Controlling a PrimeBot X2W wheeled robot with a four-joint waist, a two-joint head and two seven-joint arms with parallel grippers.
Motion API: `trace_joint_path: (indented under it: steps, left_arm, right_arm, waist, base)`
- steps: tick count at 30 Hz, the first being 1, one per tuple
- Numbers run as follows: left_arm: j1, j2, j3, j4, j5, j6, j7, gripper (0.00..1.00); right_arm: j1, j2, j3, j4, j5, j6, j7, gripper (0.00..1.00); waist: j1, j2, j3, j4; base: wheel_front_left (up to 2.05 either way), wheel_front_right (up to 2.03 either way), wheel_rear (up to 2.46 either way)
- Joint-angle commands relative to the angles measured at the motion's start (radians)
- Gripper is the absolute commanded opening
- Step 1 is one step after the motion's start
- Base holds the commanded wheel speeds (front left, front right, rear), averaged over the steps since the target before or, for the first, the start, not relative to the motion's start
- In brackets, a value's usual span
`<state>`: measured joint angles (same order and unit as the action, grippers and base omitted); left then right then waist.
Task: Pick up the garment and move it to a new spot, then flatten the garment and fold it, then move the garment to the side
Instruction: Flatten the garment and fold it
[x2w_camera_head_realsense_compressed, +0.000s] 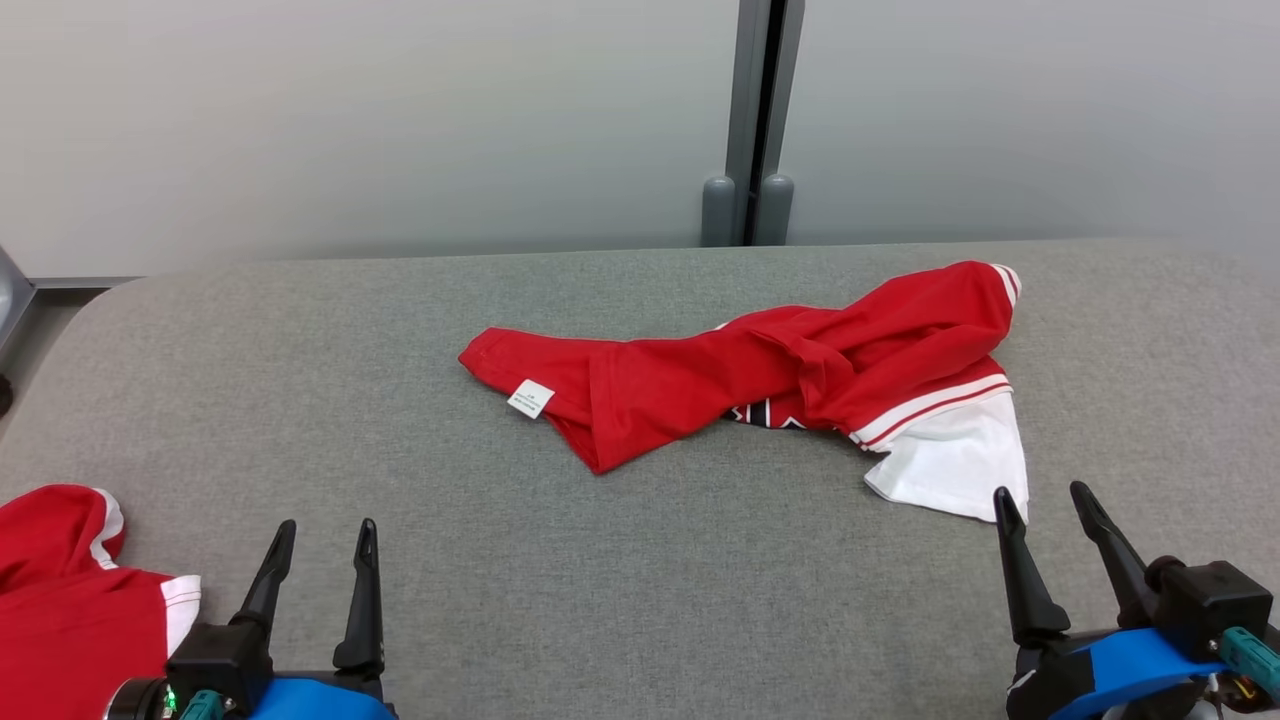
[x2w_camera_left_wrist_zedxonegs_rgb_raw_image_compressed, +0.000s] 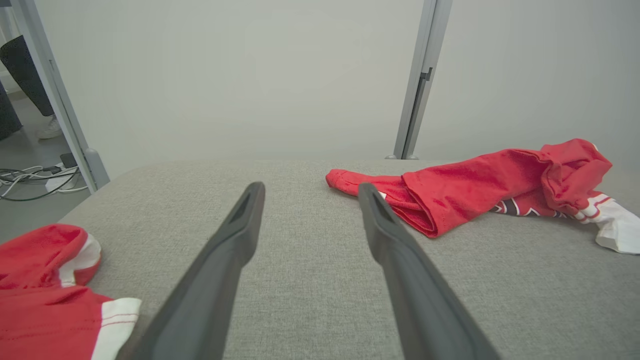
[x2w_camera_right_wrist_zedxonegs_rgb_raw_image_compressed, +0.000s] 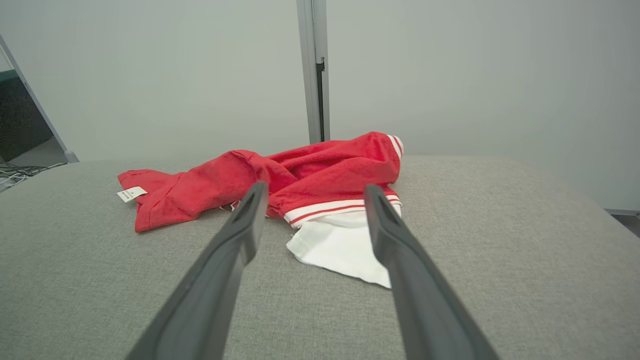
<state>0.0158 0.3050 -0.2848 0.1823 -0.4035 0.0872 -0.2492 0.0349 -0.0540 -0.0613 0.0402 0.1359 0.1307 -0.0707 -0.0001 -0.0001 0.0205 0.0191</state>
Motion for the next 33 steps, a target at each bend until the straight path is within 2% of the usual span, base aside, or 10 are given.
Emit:
trace_joint_path:
  steps: [1, 4, 7, 15, 22, 26, 33]
  left_arm:
    - [-0.007, 0.001, -0.001, 0.002, -0.001, 0.003, 0.001, 1.00]
    - [-0.034, -0.003, 0.000, 0.010, -0.008, 0.005, 0.010, 1.00]
    - [-0.072, -0.011, -0.011, 0.026, -0.017, -0.011, 0.034, 1.00]
    - [-0.343, -0.054, -0.063, 0.171, -0.069, -0.095, 0.227, 1.00]
    - [-0.553, -0.115, -0.079, 0.378, -0.101, -0.100, 0.368, 1.00]
    - [-0.644, -0.129, -0.069, 0.474, -0.115, -0.103, 0.392, 1.00]
    - [-0.753, -0.106, -0.049, 0.591, -0.106, -0.042, 0.429, 1.00]
  right_arm:
    - [0.011, 0.003, 0.003, -0.008, 0.000, 0.000, 0.005, 1.00]
    - [0.005, 0.004, 0.007, -0.013, 0.006, 0.000, 0.015, 1.00]
    - [-0.003, 0.004, 0.012, -0.016, 0.016, 0.000, 0.018, 1.00]
    - [-0.041, 0.004, 0.039, -0.031, 0.021, 0.000, 0.029, 1.00]
    - [-0.109, 0.003, 0.118, -0.010, 0.045, 0.000, 0.014, 1.00]
    - [-0.134, 0.003, 0.153, 0.003, 0.054, 0.000, 0.002, 1.00]
    - [-0.164, 0.004, 0.193, 0.037, 0.076, 0.000, -0.030, 1.00]
  waist:
    - [0.0001, 0.0001, 0.003, -0.003]
    - [0.0001, 0.0001, 0.011, -0.011]
    - [0.0001, 0.0001, 0.025, -0.022]
    - [0.0001, 0.0001, 0.109, -0.050]
    - [0.0001, 0.0001, 0.201, -0.134]
    - [0.0001, 0.0001, 0.250, -0.180]
    - [0.0001, 0.0001, 0.301, -0.247]
  base:
    - [0.00, 0.00, 0.00]
    - [0.00, 0.00, 0.00]
    - [0.00, 0.00, 0.00]
    - [0.00, 0.00, 0.00]
    - [0.00, 0.00, 0.00]
    - [0.00, 0.00, 0.00]
    - [0.00, 0.00, 0.00]
